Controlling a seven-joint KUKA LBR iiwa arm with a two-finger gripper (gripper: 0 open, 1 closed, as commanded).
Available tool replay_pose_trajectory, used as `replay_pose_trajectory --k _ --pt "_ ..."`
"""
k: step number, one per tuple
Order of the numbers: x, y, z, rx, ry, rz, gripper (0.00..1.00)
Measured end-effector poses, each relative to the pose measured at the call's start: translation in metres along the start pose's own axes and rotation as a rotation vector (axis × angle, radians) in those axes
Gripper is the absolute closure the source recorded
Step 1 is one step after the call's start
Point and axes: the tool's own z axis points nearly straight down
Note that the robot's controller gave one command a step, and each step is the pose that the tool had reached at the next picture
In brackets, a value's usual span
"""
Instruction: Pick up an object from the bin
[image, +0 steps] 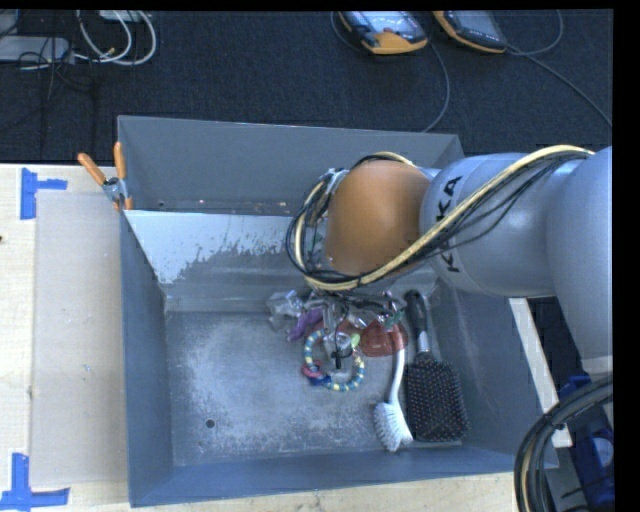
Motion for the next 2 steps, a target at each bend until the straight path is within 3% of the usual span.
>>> replay_pose_trajectory --k 1,2 --pt "0.0392 -0.0496 0.0132 -0.003 0.0 -0.137 1.0" --pt "0.0392 -0.0496 0.0132 -0.003 0.0 -0.137 1.0"
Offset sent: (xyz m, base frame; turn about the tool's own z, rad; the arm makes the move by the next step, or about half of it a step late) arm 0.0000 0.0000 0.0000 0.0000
